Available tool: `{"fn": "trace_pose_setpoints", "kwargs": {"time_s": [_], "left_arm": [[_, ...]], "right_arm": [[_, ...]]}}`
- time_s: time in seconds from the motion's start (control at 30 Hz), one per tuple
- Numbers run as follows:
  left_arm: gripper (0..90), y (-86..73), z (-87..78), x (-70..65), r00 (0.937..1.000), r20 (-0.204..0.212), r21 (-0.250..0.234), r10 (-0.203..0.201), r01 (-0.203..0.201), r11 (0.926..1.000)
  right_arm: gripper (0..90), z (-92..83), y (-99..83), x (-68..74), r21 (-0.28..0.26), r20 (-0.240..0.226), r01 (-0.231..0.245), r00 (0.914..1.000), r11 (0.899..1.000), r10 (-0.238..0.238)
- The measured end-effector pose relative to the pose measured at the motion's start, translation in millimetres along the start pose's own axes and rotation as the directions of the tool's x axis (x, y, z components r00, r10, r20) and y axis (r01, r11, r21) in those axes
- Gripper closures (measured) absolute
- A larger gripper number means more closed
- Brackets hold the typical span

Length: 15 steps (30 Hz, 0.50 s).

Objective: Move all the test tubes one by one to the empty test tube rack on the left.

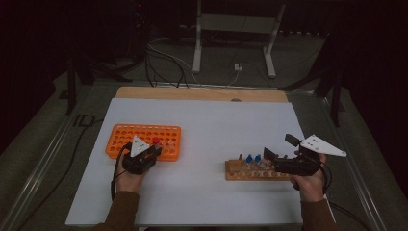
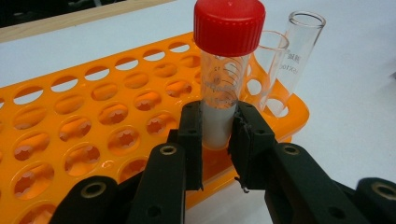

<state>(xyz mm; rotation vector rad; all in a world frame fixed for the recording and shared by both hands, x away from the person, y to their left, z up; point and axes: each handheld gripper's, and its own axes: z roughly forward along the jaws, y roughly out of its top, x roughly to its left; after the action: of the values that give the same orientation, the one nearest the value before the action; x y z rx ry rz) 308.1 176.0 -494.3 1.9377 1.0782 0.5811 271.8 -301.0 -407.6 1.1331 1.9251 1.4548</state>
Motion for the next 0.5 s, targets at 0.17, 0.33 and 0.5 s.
{"fn": "trace_pose_setpoints", "kwargs": {"time_s": [0.17, 0.33, 0.5], "left_arm": [[69.2, -0.8, -1.3, 0.1, 0.9998, 0.009, -0.001, -0.017, 0.017, 0.9999], [60.6, -1.9, -7.4, 1.3, 0.9989, 0.025, -0.029, -0.039, 0.04, 0.9988], [50.5, -1.9, -15.9, 1.8, 0.9976, 0.043, -0.061, -0.054, 0.057, 0.9965]], "right_arm": [[0.2, 0.1, -0.8, -0.1, 0.005, -0.005, 0.002, 1.0, 1.0, -0.002], [0.3, -0.2, -2.4, -1.7, 0.016, -0.012, -0.001, 0.9999, 1.0, 0.001], [2.6, 0.4, -6.8, -2.4, 0.042, -0.018, 0.002, 0.9998, 0.999, -0.001]]}}
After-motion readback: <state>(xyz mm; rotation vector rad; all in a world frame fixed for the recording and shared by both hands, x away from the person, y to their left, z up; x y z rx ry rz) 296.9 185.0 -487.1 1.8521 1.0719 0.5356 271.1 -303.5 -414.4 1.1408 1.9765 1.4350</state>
